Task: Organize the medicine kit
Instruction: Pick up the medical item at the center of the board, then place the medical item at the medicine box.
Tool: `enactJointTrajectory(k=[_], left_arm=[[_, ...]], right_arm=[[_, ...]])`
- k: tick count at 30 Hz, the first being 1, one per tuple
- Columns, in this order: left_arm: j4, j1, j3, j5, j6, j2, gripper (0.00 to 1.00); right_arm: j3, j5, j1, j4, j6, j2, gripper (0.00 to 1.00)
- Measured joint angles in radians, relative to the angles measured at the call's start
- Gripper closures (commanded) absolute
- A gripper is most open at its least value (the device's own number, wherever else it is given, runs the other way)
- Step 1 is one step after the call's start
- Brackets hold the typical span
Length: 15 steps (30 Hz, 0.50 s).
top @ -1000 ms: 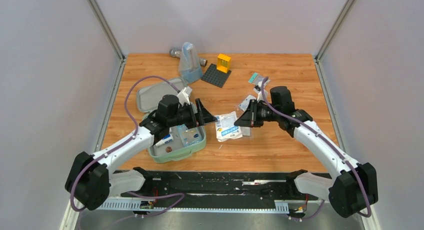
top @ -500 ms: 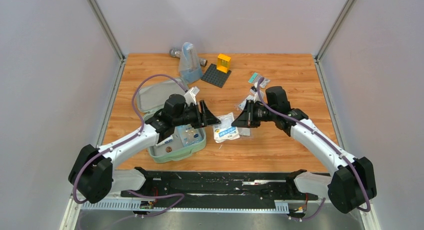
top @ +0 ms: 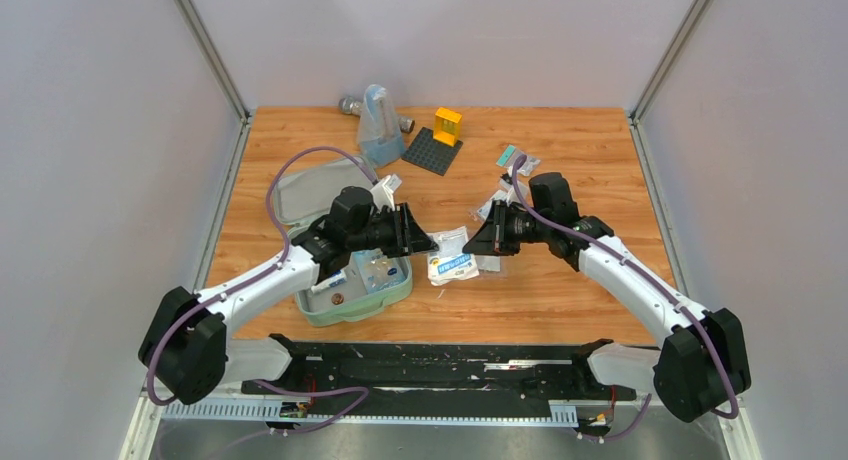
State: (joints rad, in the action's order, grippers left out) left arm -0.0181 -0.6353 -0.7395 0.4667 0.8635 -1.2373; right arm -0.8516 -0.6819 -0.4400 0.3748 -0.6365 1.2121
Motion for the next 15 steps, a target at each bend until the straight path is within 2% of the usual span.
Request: enactJointTrajectory(k=[4,10,12,13,15], left_arm=[[0.000,0.000,-0.005,0.002,-0.003,-0.013,0.72],[0.000,-0.003,-0.006,0.005,-0.006,-0.016,0.99],[0.000,-0.004,-0.006,0.005,-0.006,-0.016,1.00],[0.000,-0.005,-0.006,0.004,-0.006,-0.016,1.00],[0.000,-0.005,-0.006,0.002,-0.006,-0.016,1.00]], right_arm=[[0.000,-0.002,0.000,0.000,-0.003,0.000,1.00],[0.000,-0.008,0.000,-0.002,-0.009,0.018,0.97],[0.000,-0.008,0.000,-0.002,-0.010,0.026,0.88],[0.000,-0.008,0.000,-0.002,-0.010,0.028,0.76],[0.000,-0.009,0.000,-0.002,-0.019,0.030,0.62]])
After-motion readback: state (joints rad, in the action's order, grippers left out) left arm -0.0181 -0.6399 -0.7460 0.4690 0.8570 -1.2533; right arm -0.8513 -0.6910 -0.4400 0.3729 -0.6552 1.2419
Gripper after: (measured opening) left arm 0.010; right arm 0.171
